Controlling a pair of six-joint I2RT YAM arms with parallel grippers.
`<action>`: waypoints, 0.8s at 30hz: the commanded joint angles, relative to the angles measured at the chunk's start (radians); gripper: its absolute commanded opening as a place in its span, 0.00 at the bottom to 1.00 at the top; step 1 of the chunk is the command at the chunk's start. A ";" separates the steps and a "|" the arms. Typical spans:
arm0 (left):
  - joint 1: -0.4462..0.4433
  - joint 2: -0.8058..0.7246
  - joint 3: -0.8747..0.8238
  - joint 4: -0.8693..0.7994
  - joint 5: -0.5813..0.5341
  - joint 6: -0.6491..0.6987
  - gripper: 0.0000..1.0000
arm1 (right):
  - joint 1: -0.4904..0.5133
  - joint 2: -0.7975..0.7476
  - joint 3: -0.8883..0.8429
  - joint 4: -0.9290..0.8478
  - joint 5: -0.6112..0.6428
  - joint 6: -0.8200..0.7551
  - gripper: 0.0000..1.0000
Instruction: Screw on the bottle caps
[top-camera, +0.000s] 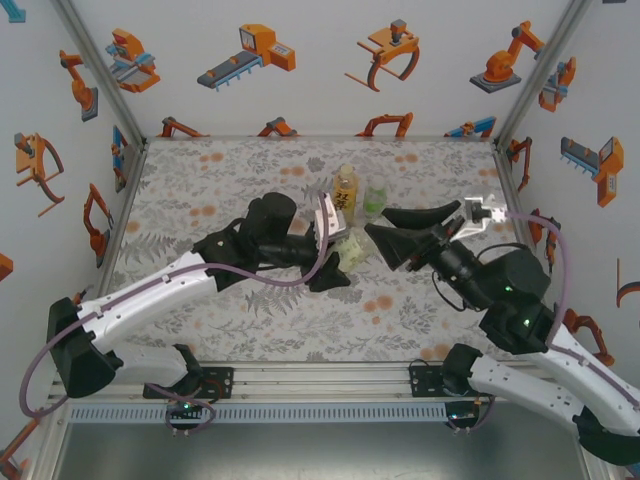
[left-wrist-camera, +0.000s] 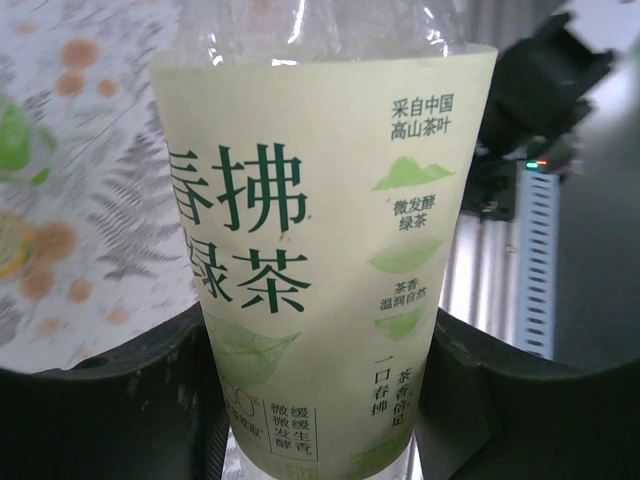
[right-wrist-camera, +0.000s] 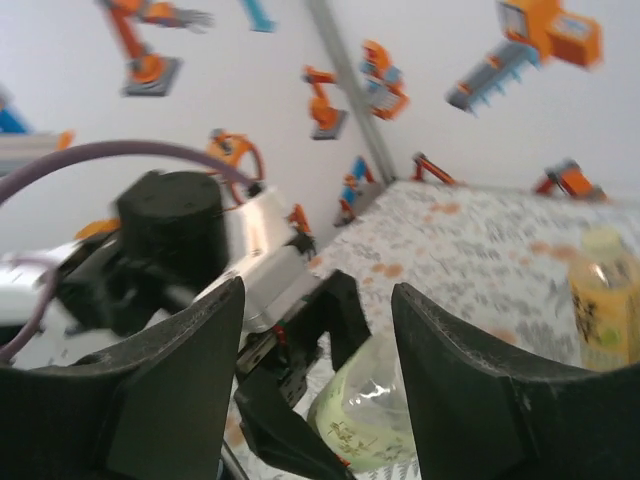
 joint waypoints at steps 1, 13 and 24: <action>-0.006 -0.058 -0.019 0.126 0.323 0.053 0.00 | 0.004 -0.016 0.004 0.077 -0.312 -0.157 0.57; -0.033 -0.048 0.009 0.128 0.643 0.119 0.00 | 0.005 0.049 -0.019 0.340 -0.782 -0.104 0.55; -0.041 -0.045 0.018 0.099 0.638 0.148 0.00 | 0.005 0.061 -0.016 0.301 -0.773 -0.102 0.19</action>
